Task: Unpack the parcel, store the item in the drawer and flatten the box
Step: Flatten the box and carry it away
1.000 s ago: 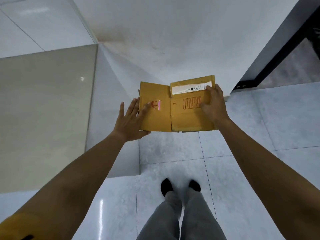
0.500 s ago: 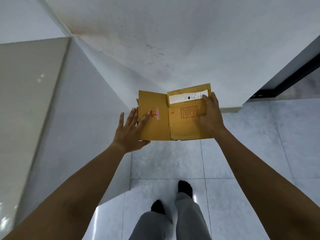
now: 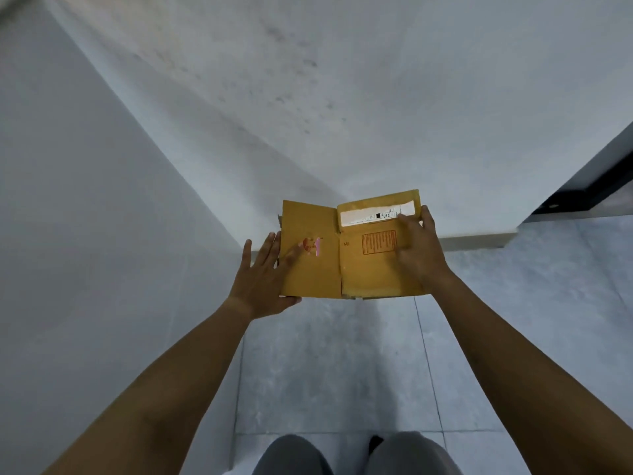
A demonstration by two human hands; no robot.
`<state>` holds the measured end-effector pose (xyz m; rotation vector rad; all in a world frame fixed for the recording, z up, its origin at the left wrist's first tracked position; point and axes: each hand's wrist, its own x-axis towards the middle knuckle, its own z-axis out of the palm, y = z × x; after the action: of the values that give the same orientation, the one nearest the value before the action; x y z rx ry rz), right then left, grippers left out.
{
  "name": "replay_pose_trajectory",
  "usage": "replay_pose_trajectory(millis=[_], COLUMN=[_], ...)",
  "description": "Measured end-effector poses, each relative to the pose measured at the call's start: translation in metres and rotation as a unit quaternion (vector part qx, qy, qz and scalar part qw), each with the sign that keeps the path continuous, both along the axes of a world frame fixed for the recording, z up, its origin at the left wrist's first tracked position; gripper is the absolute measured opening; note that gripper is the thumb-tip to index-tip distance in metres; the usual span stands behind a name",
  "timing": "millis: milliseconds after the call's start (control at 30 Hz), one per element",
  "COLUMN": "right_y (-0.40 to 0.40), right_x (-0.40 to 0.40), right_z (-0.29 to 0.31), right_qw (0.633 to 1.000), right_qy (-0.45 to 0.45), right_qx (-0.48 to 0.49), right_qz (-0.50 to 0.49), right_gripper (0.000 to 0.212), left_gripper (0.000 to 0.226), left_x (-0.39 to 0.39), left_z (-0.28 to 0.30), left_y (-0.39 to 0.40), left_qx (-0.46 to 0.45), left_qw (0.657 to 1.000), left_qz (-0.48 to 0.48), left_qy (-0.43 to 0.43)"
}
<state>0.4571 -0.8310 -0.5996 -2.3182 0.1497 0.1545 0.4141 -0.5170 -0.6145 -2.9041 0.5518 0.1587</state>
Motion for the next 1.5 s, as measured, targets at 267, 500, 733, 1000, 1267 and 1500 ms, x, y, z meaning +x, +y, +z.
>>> replay_pose_trajectory(millis=[267, 500, 733, 1000, 1267, 1500], right_y=[0.004, 0.010, 0.007, 0.004, 0.029, 0.035], right_x=[0.018, 0.003, 0.005, 0.019, -0.006, -0.004], right_z=[-0.162, -0.261, -0.307, -0.336, -0.362, -0.367], right_qw=[0.999, 0.991, 0.982, 0.955, 0.933, 0.929], right_qy=[0.001, 0.014, 0.051, 0.064, 0.120, 0.143], right_qx=[-0.018, -0.117, -0.157, -0.260, -0.289, -0.295], right_qz=[0.034, 0.055, 0.093, 0.129, 0.176, 0.173], right_gripper=[0.069, 0.069, 0.061, 0.057, 0.079, 0.085], left_gripper=[0.105, 0.103, 0.104, 0.106, 0.091, 0.079], left_x=[0.018, 0.011, 0.022, 0.029, 0.006, 0.020], left_z=[-0.168, -0.265, -0.306, -0.330, -0.351, -0.357], left_y=[-0.001, -0.008, -0.015, -0.023, -0.037, -0.043], left_qx=[0.003, -0.005, -0.004, 0.043, 0.008, 0.009], left_qw=[1.000, 0.997, 0.993, 0.983, 0.989, 0.980], left_qz=[0.015, 0.022, 0.034, 0.075, 0.039, 0.062], left_qy=[0.012, 0.073, 0.109, 0.164, 0.145, 0.189])
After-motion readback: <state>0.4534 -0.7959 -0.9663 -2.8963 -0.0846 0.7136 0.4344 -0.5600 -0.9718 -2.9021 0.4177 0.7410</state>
